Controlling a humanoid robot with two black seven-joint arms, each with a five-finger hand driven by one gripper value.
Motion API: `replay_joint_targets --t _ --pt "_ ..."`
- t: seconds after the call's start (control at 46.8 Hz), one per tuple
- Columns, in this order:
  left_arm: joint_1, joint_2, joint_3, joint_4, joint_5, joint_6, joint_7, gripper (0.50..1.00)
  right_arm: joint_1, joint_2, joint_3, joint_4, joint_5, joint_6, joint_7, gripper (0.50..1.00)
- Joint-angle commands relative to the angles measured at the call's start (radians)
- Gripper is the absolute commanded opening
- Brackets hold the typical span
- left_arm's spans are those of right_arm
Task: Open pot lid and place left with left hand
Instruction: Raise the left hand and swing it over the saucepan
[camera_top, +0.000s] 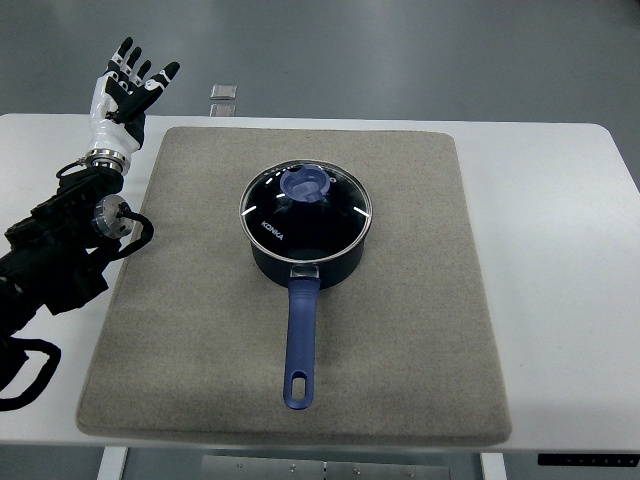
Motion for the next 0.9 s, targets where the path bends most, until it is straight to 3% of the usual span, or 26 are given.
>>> replay_joint_targets --t 0.0,0.513,0.683,0.876 --pt "-0.006 0.001 0.004 -0.001 0.002 -0.005 0.000 0.988 0.000 0.000 0.000 0.001 0.001 0.000 0.000 0.917" --pt "-0.194 0.068 0.458 -0.072 0.054 -0.017 0.000 0.988 0.000 0.000 0.000 0.001 0.001 0.000 0.000 0.917" --pt "-0.237 0.068 0.492 -0.078 0.121 -0.018 0.000 0.988 0.000 0.000 0.000 0.000 -0.001 0.000 0.000 0.917" --pt "-0.295 0.103 0.495 -0.196 0.282 -0.017 0.000 0.988 0.000 0.000 0.000 0.001 -0.001 0.000 0.000 0.917"
